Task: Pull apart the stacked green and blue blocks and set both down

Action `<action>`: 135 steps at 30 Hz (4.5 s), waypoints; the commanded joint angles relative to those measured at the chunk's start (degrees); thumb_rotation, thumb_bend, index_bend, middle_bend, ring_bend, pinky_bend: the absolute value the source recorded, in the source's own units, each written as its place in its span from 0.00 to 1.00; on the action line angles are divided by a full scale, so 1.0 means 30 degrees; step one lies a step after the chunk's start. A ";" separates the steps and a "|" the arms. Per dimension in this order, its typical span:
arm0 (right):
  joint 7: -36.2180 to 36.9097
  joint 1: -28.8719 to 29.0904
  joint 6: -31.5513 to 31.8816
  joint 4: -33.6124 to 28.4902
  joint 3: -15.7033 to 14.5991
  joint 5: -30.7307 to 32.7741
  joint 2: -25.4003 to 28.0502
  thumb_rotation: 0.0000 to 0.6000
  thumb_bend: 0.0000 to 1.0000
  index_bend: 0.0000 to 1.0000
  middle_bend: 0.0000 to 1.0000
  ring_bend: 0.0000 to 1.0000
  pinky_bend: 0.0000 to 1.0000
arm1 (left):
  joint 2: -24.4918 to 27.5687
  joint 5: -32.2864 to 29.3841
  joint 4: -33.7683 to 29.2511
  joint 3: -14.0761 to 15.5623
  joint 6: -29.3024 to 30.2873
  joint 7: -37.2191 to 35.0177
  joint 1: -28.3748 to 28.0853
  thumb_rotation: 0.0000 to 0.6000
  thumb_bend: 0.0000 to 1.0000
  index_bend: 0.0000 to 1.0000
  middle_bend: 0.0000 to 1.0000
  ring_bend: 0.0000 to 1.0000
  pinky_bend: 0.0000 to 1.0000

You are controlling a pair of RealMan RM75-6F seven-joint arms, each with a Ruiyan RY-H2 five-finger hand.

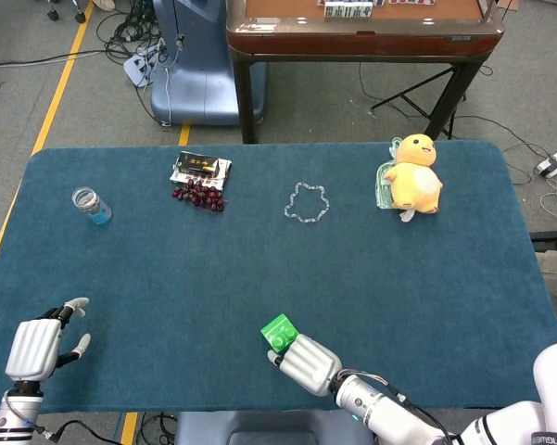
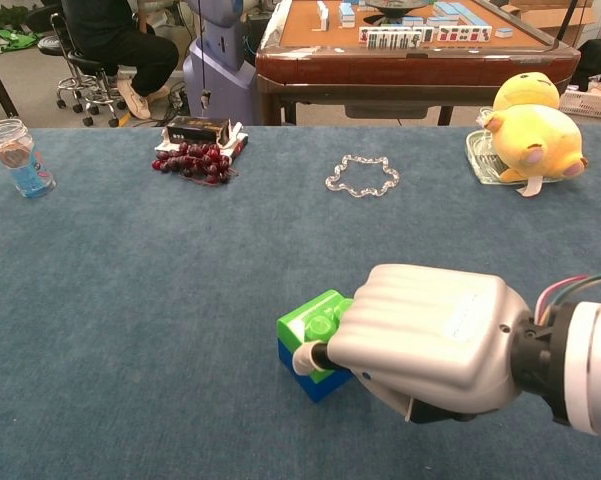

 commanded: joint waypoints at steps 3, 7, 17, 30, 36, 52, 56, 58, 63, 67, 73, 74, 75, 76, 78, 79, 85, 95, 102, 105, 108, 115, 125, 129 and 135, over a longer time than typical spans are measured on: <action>0.0089 0.0016 0.0370 -0.0139 -0.0300 0.0006 0.0236 1.00 1.00 0.18 1.00 0.99 1.00 | -0.0007 -0.0004 -0.0013 -0.0015 0.0015 0.0005 -0.0001 1.00 0.31 0.33 0.40 0.43 0.61; 0.0294 -0.0068 0.0663 -0.0253 -0.0600 -0.0080 0.0535 1.00 1.00 0.19 1.00 0.99 1.00 | 0.0006 0.0004 -0.0050 -0.0020 0.0025 0.0022 -0.0002 1.00 0.31 0.33 0.40 0.43 0.61; 0.1067 -0.0555 0.1399 -0.0331 -0.1313 -0.0606 0.1408 1.00 1.00 0.19 1.00 0.99 1.00 | 0.0060 0.0052 -0.0252 -0.0062 0.0024 0.0183 -0.0062 1.00 0.31 0.33 0.40 0.43 0.61; 0.2176 -0.1089 0.1848 0.0187 -0.1325 -0.0691 0.2083 1.00 1.00 0.19 1.00 0.99 1.00 | 0.0191 0.0101 -0.0597 -0.0044 -0.0010 0.0334 -0.0111 1.00 0.32 0.33 0.40 0.43 0.61; 0.2726 -0.1227 0.1925 0.0429 -0.1059 -0.0408 0.2355 1.00 1.00 0.19 1.00 0.99 1.00 | 0.0120 0.0114 -0.0597 -0.0003 -0.0098 0.0299 -0.0145 1.00 0.31 0.33 0.40 0.43 0.61; 0.7221 -0.2087 0.1335 -0.0142 -0.1161 -0.2468 0.4515 1.00 0.90 0.26 1.00 0.99 1.00 | 0.0051 0.0145 -0.0526 0.0069 -0.0224 0.0444 -0.0205 1.00 0.31 0.33 0.40 0.43 0.61; 0.8945 -0.2580 0.1673 -0.0472 -0.1167 -0.4057 0.5696 1.00 0.52 0.26 1.00 0.98 1.00 | 0.0049 0.0203 -0.0584 0.0059 -0.0154 0.0486 -0.0206 1.00 0.31 0.33 0.40 0.43 0.61; 0.9597 -0.2766 0.1898 -0.0419 -0.0997 -0.4673 0.5972 1.00 0.40 0.26 1.00 0.95 0.98 | 0.0049 0.0220 -0.0598 0.0055 -0.0144 0.0531 -0.0216 1.00 0.32 0.33 0.40 0.43 0.61; 1.0934 -0.2971 0.1980 -0.0190 -0.0321 -0.5395 0.6342 1.00 0.13 0.26 0.76 0.67 0.82 | 0.0052 0.0170 -0.0641 0.0042 -0.0183 0.0567 -0.0233 1.00 0.31 0.33 0.40 0.43 0.61; 1.1228 -0.2894 0.1728 0.0019 0.0258 -0.5399 0.6250 1.00 0.03 0.26 0.43 0.44 0.61 | 0.0030 0.0129 -0.0601 0.0058 -0.0193 0.0526 -0.0213 1.00 0.31 0.33 0.40 0.43 0.61; 1.2037 -0.2622 0.1183 0.0034 0.1279 -0.5041 0.6064 1.00 0.00 0.25 0.11 0.13 0.31 | -0.0064 0.0094 -0.0458 0.0096 -0.0265 0.0421 -0.0213 1.00 0.31 0.33 0.40 0.43 0.61; 1.2268 -0.2501 0.0998 0.0007 0.1526 -0.4899 0.6065 1.00 0.00 0.25 0.08 0.08 0.26 | -0.0093 0.0089 -0.0432 0.0098 -0.0274 0.0405 -0.0215 1.00 0.32 0.33 0.40 0.43 0.61; 1.2414 -0.2392 0.0851 -0.0012 0.1723 -0.4776 0.6066 1.00 0.00 0.24 0.05 0.06 0.24 | -0.0126 0.0086 -0.0416 0.0100 -0.0293 0.0407 -0.0225 1.00 0.32 0.33 0.40 0.43 0.61; 1.2510 -0.2264 0.0675 -0.0026 0.1912 -0.4617 0.6071 1.00 0.00 0.24 0.04 0.04 0.22 | -0.0140 0.0082 -0.0399 0.0095 -0.0289 0.0404 -0.0225 1.00 0.32 0.33 0.40 0.43 0.61; 1.2452 -0.1885 0.0197 -0.0069 0.2327 -0.4101 0.6109 1.00 0.00 0.23 0.01 0.01 0.19 | -0.0161 0.0094 -0.0388 0.0095 -0.0275 0.0371 -0.0224 1.00 0.31 0.33 0.40 0.43 0.61; 1.2319 -0.1703 -0.0007 -0.0091 0.2495 -0.3804 0.6123 1.00 0.00 0.23 0.01 0.00 0.17 | -0.0175 0.0097 -0.0381 0.0098 -0.0276 0.0355 -0.0223 1.00 0.31 0.33 0.40 0.43 0.61; 1.0463 -0.0130 -0.1418 -0.0275 0.3266 -0.0489 0.5948 1.00 0.00 0.17 0.00 0.00 0.11 | -0.0233 0.0041 -0.0301 0.0071 -0.0299 0.0210 -0.0228 1.00 0.31 0.33 0.40 0.43 0.61; 0.8015 0.2398 -0.1798 0.0290 0.3542 0.4542 0.4848 1.00 0.00 0.14 0.00 0.00 0.09 | -0.0185 0.0104 -0.0254 0.0082 -0.0203 0.0091 -0.0193 1.00 0.32 0.33 0.40 0.43 0.61; 0.7172 0.3714 -0.1792 0.1119 0.3148 0.6622 0.3800 1.00 0.00 0.12 0.00 0.00 0.09 | -0.0176 0.0117 -0.0284 0.0099 -0.0214 0.0098 -0.0193 1.00 0.31 0.33 0.40 0.43 0.61; 0.6925 0.4141 -0.1735 0.1386 0.2936 0.7136 0.3461 1.00 0.00 0.12 0.00 0.00 0.09 | -0.0185 0.0093 -0.0270 0.0105 -0.0248 0.0078 -0.0196 1.00 0.31 0.33 0.40 0.43 0.61; 0.6730 0.4509 -0.1651 0.1585 0.2727 0.7580 0.3173 1.00 0.00 0.12 0.00 0.00 0.09 | -0.0215 0.0080 -0.0233 0.0113 -0.0254 0.0037 -0.0186 1.00 0.31 0.33 0.40 0.43 0.61; 0.6481 0.5175 -0.1483 0.2142 0.2289 0.8396 0.2512 1.00 0.00 0.12 0.00 0.00 0.09 | -0.0272 0.0076 -0.0103 0.0155 -0.0264 -0.0087 -0.0153 1.00 0.31 0.33 0.40 0.43 0.61; 0.6792 0.5975 -0.1979 0.3077 0.1872 0.9239 0.1884 1.00 0.00 0.17 0.00 0.00 0.09 | -0.0321 0.0045 -0.0019 0.0193 -0.0305 -0.0143 -0.0124 1.00 0.31 0.33 0.40 0.43 0.61; 0.7128 0.6074 -0.2067 0.3385 0.1705 0.9263 0.1748 1.00 0.02 0.22 0.00 0.00 0.09 | -0.0355 0.0029 -0.0020 0.0188 -0.0302 -0.0204 -0.0112 1.00 0.31 0.33 0.40 0.43 0.61; 0.7502 0.6204 -0.2123 0.3943 0.1511 0.9313 0.1390 1.00 0.15 0.28 0.00 0.00 0.09 | -0.0437 0.0091 -0.0016 0.0208 -0.0321 -0.0202 -0.0134 1.00 0.32 0.33 0.40 0.43 0.61</action>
